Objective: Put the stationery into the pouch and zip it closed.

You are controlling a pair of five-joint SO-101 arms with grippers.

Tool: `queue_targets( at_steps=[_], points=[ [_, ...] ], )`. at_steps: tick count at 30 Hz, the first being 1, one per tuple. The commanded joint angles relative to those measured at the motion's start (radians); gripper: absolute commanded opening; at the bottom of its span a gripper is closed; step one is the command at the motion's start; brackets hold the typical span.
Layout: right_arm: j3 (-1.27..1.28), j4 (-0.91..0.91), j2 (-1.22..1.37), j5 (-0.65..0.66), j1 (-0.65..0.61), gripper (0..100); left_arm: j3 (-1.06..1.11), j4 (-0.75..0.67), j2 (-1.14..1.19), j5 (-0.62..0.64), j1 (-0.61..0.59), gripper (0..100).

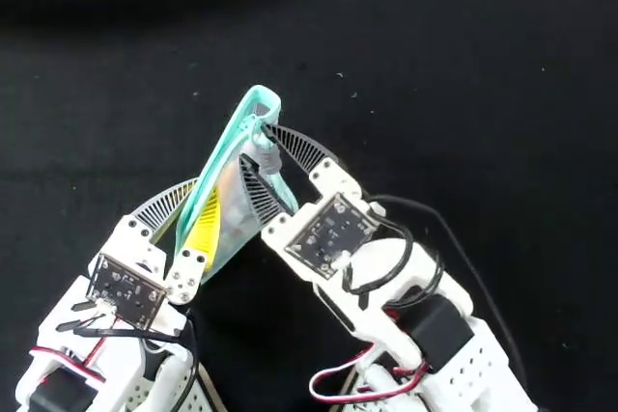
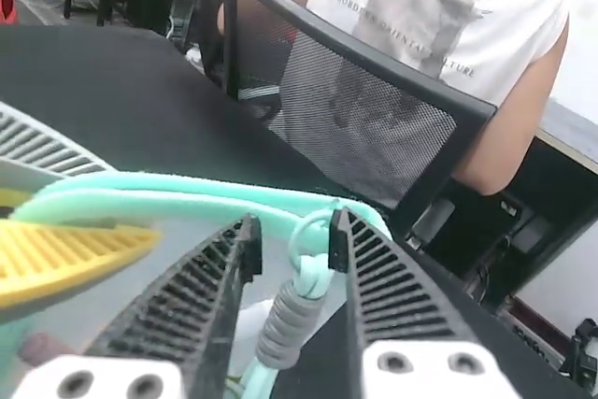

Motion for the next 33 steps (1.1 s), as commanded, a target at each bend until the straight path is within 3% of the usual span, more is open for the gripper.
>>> queue_targets(
  at_steps=[1,19,26,33],
  points=[
    [-0.005,-0.017,-0.008,-0.002,-0.015,13.9,0.025,0.000,0.005,-0.003,0.008,3],
    [-0.001,-0.170,0.248,-0.002,-0.012,13.4,0.024,0.005,0.005,-0.003,0.008,3],
    [0.005,-0.242,0.248,-0.002,0.081,1.0,0.024,0.006,0.003,-0.003,0.008,3],
    [0.005,-0.262,0.246,-0.002,0.155,1.3,0.025,0.006,0.003,-0.003,0.008,3]
  ],
)
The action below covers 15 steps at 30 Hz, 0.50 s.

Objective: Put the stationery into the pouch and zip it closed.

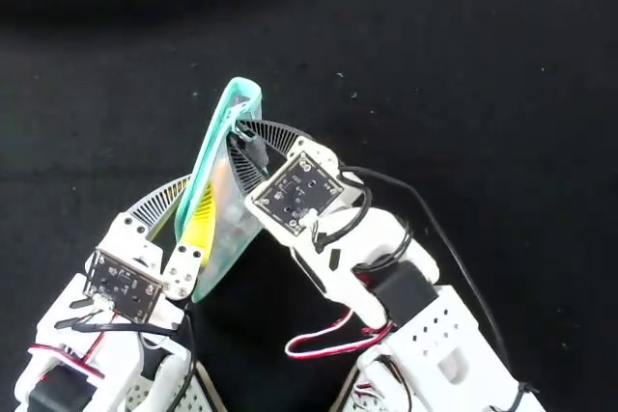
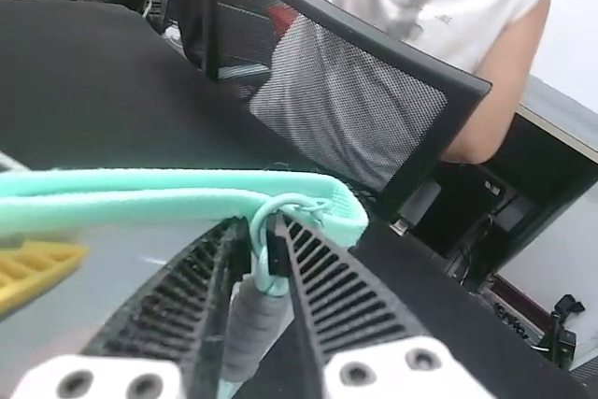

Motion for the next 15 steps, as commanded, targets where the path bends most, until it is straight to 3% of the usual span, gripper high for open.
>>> queue_targets(
  at_steps=[1,15],
  points=[
    [-0.005,-0.037,0.007,-0.006,0.087,1.3,0.022,0.009,0.003,-0.005,0.010,3],
    [0.079,-0.037,-0.185,-0.008,0.137,1.3,0.022,0.009,0.003,-0.005,0.010,3]
  ],
)
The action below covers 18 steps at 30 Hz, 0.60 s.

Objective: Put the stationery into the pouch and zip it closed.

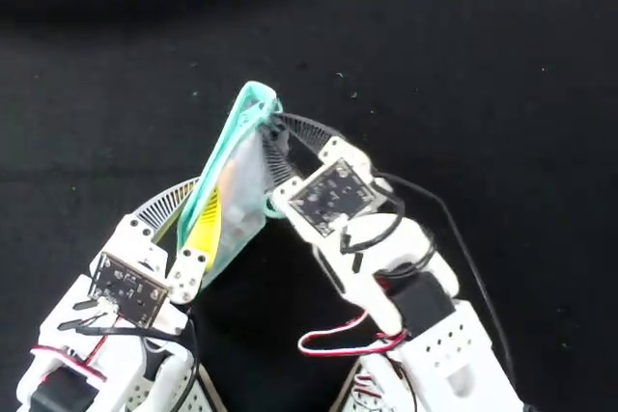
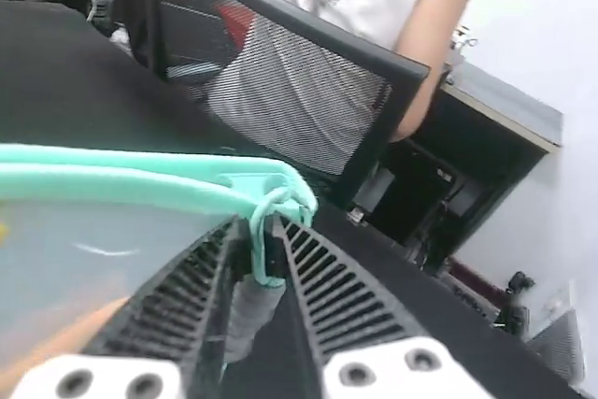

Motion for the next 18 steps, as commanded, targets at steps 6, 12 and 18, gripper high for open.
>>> queue_targets(
  at_steps=[6,12,18],
  points=[
    [-0.013,-0.049,-0.031,0.000,0.078,1.3,0.021,0.009,0.003,-0.003,0.007,3],
    [-0.007,-0.075,-0.030,0.000,0.147,1.3,0.021,0.009,0.003,-0.003,0.007,3],
    [-0.004,-0.075,-0.030,-0.006,0.143,1.3,0.021,0.009,0.003,-0.002,0.007,3]
  ],
)
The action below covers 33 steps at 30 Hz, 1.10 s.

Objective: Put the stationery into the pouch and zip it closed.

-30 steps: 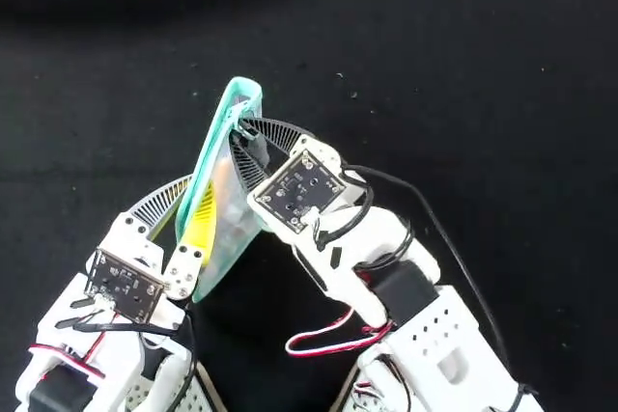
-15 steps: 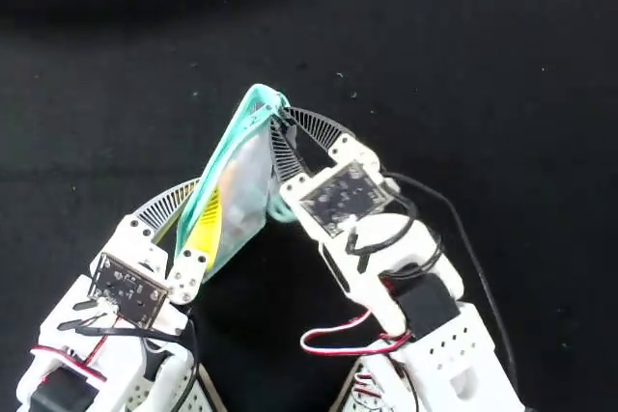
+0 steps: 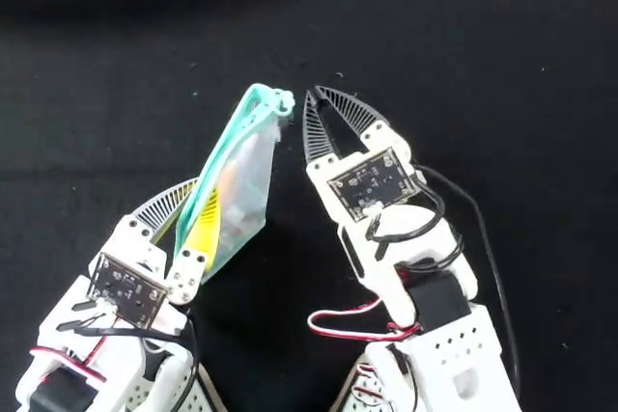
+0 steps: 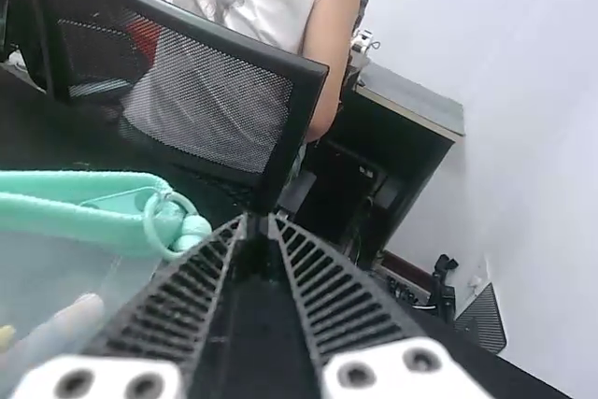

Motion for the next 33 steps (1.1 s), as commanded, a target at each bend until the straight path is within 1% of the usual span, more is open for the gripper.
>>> queue_targets(
  at_steps=[1,5,6,9,10,13,15,20,24,28,33],
  points=[
    [0.005,-0.028,-0.015,-0.005,0.003,1.3,0.021,0.009,0.003,-0.002,0.007,3],
    [0.038,0.002,-0.024,-0.005,-0.071,2.4,0.021,0.009,0.003,-0.002,0.007,3],
    [0.036,0.029,-0.025,-0.005,-0.097,4.9,0.021,0.009,0.003,-0.002,0.007,3],
    [-0.013,0.144,-0.025,-0.005,-0.155,18.9,0.021,0.009,0.003,-0.002,0.007,3],
    [-0.036,0.180,-0.025,-0.005,-0.167,22.0,0.021,0.009,0.003,-0.002,0.007,3],
    [-0.077,0.216,-0.016,0.002,-0.175,19.6,0.021,0.009,0.003,-0.002,0.007,3],
    [-0.076,0.195,-0.015,0.003,-0.169,18.2,0.021,0.009,0.003,-0.002,0.007,3],
    [-0.061,0.106,0.008,0.012,-0.167,18.3,0.021,0.009,0.003,-0.002,0.007,3],
    [-0.088,0.040,0.124,0.094,-0.152,18.1,0.022,0.009,0.003,-0.002,0.007,3],
    [-0.145,0.040,0.237,0.110,-0.152,18.1,0.022,0.009,0.003,-0.002,0.007,3],
    [-0.197,0.040,0.265,0.195,-0.152,18.0,0.027,0.009,0.003,-0.002,0.007,3]
  ],
)
